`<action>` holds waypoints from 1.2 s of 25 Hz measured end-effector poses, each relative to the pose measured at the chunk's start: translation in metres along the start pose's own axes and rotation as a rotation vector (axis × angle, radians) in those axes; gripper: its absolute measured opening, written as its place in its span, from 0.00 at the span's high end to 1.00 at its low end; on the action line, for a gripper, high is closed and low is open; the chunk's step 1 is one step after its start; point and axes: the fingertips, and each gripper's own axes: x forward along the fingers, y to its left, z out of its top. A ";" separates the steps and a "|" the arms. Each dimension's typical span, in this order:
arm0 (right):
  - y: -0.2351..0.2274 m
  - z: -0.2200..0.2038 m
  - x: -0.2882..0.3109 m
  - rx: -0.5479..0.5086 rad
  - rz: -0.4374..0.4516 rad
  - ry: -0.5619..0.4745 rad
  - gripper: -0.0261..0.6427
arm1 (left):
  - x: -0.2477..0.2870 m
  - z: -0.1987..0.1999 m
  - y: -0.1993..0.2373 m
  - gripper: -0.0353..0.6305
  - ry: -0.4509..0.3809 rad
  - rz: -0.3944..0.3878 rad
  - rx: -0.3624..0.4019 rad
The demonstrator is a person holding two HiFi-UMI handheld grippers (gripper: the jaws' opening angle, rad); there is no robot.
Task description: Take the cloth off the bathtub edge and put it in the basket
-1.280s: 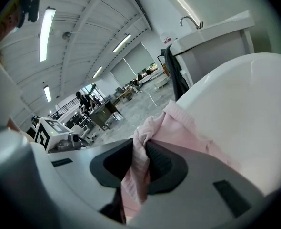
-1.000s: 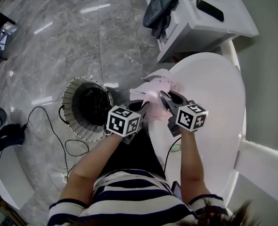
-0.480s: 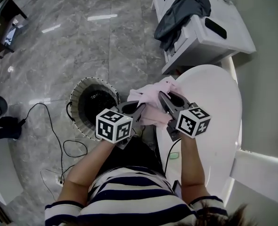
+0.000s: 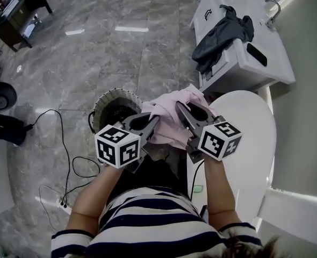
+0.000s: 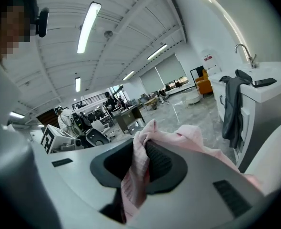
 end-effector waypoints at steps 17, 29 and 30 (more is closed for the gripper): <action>0.142 0.048 0.045 -0.144 0.255 -0.043 0.83 | -0.135 0.079 0.011 0.89 -0.278 0.105 0.077; 0.227 0.047 0.088 -0.212 0.457 -0.036 0.83 | -0.223 0.096 0.042 0.89 -0.402 0.317 0.123; 0.233 0.046 0.091 -0.217 0.468 -0.032 0.83 | -0.229 0.096 0.044 0.89 -0.409 0.331 0.124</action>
